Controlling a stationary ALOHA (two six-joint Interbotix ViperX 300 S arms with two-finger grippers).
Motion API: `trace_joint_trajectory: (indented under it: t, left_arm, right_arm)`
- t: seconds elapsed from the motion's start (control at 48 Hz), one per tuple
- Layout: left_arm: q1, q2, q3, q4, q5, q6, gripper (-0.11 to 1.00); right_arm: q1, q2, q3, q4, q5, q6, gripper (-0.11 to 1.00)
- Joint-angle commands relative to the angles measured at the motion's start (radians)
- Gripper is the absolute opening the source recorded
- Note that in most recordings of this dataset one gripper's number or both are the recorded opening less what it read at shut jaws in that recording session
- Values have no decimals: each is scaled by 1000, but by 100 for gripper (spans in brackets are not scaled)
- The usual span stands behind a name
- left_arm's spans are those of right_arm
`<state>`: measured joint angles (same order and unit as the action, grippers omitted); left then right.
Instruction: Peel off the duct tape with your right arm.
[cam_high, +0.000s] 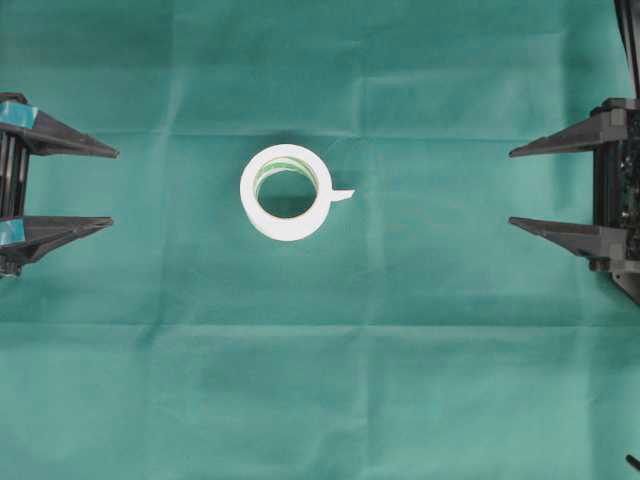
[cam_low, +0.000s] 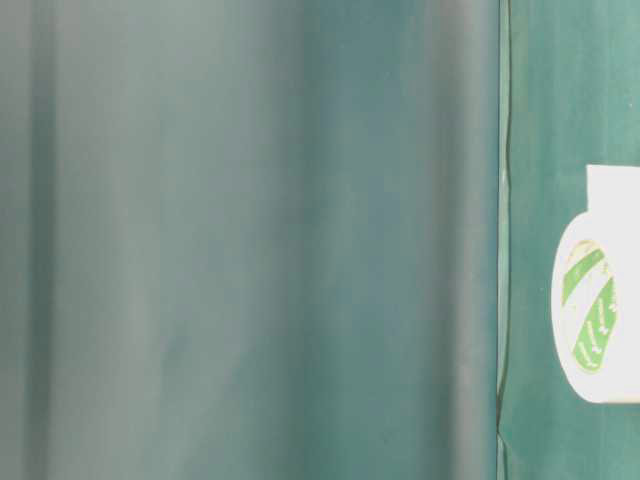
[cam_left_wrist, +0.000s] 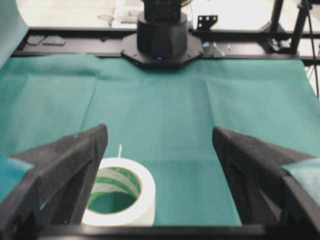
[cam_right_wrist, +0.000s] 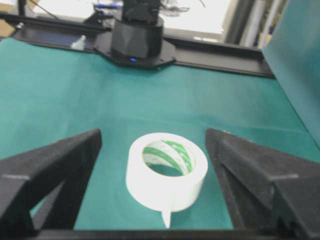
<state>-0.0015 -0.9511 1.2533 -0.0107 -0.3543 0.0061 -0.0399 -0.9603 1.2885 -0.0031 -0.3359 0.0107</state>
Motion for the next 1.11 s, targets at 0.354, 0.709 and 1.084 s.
trace_joint_trajectory:
  t: [0.354, 0.709, 1.084]
  left_arm:
    - [-2, 344, -193, 0, -118, 3, 98]
    - [-2, 535, -342, -2, -120, 5, 98]
    - [8, 609, -423, 0, -29, 3, 98]
  right_arm:
    - [-6, 43, -18, 0, -48, 2, 76]
    - [-6, 43, -14, 0, -67, 2, 76]
    - [-6, 41, -12, 0, -66, 2, 76]
